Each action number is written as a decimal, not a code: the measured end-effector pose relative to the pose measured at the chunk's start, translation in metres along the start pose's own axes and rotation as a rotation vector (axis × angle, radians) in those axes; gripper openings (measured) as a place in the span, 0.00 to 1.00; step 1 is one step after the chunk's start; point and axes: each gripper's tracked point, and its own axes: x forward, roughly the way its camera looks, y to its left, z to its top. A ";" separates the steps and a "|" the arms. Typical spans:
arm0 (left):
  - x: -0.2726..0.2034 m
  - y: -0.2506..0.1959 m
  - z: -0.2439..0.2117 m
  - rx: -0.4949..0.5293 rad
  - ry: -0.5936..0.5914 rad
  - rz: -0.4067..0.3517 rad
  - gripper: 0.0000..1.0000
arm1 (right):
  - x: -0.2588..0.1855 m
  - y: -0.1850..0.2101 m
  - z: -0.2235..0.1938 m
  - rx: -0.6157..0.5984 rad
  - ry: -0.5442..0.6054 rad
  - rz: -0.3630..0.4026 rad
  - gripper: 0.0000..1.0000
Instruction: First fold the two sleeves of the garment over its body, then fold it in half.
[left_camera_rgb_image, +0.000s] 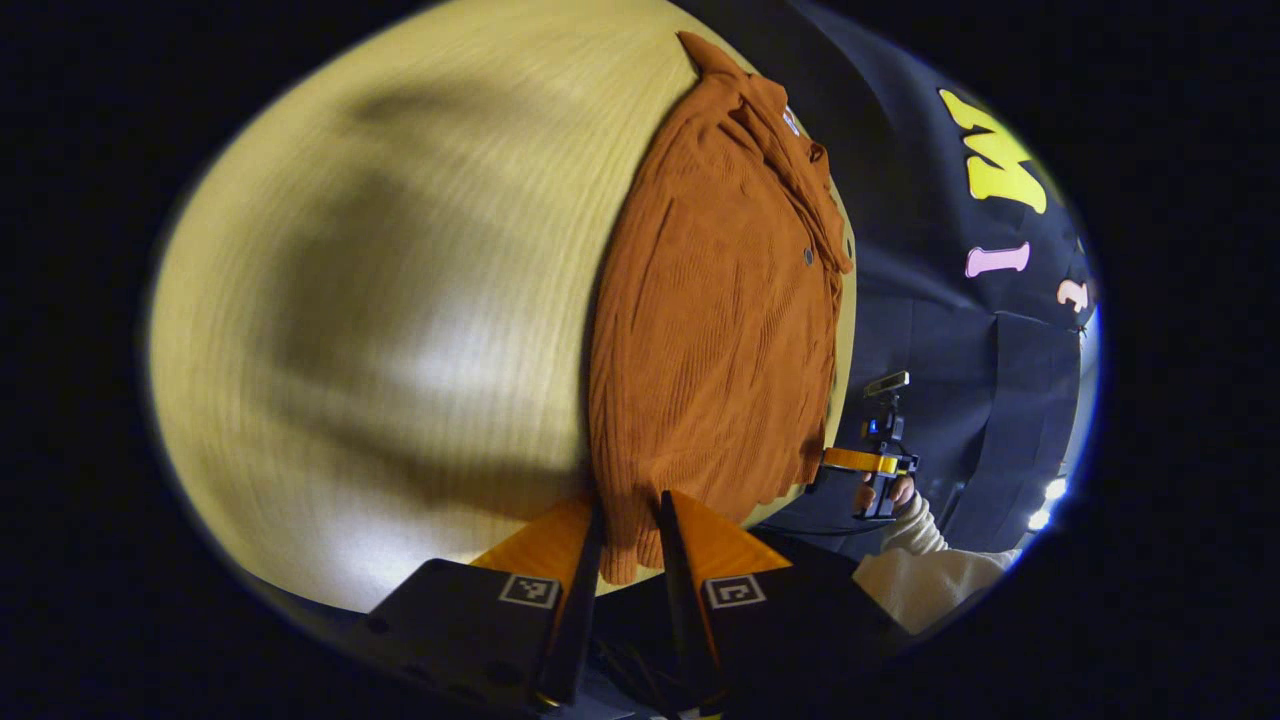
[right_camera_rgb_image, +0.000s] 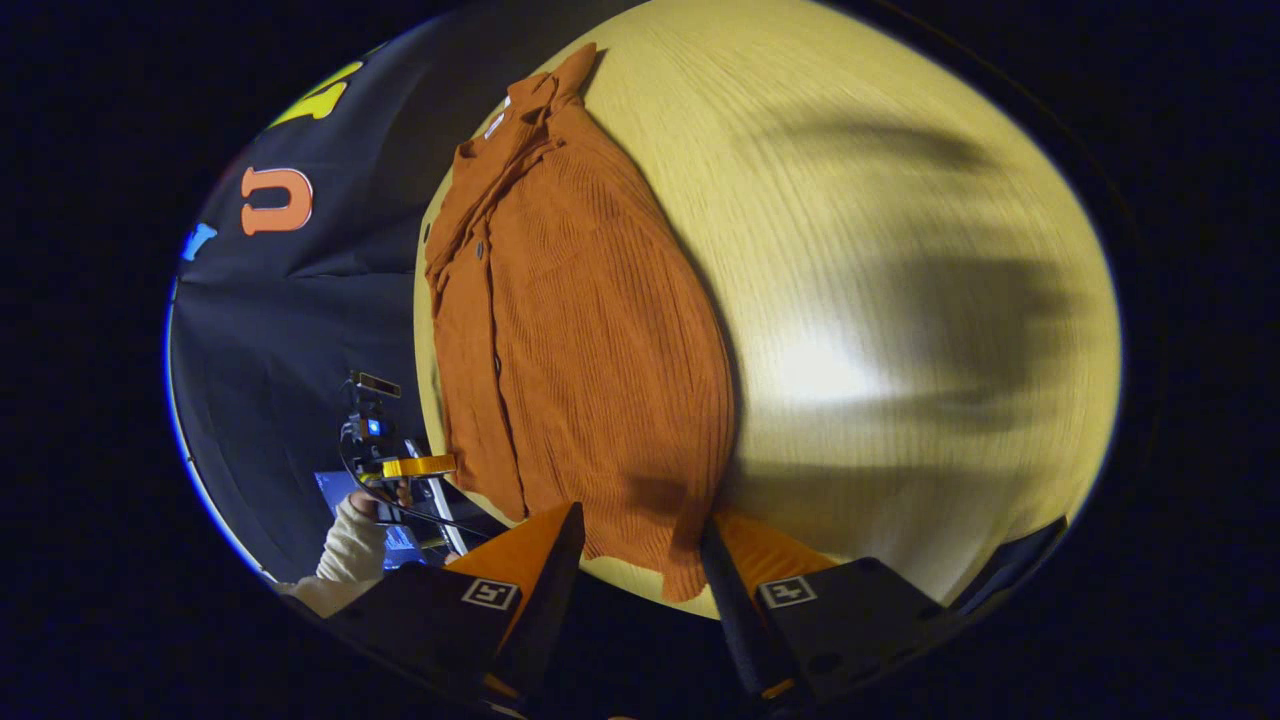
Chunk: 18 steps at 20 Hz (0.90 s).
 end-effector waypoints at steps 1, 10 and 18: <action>0.004 0.000 0.002 -0.008 0.001 0.013 0.30 | 0.005 -0.001 -0.004 -0.021 0.011 -0.020 0.72; 0.024 -0.029 -0.007 -0.037 0.020 -0.008 0.03 | 0.029 0.008 -0.001 -0.039 -0.041 0.000 0.10; 0.001 -0.055 0.021 0.099 -0.176 0.021 0.03 | -0.006 0.039 0.008 -0.169 -0.061 -0.008 0.05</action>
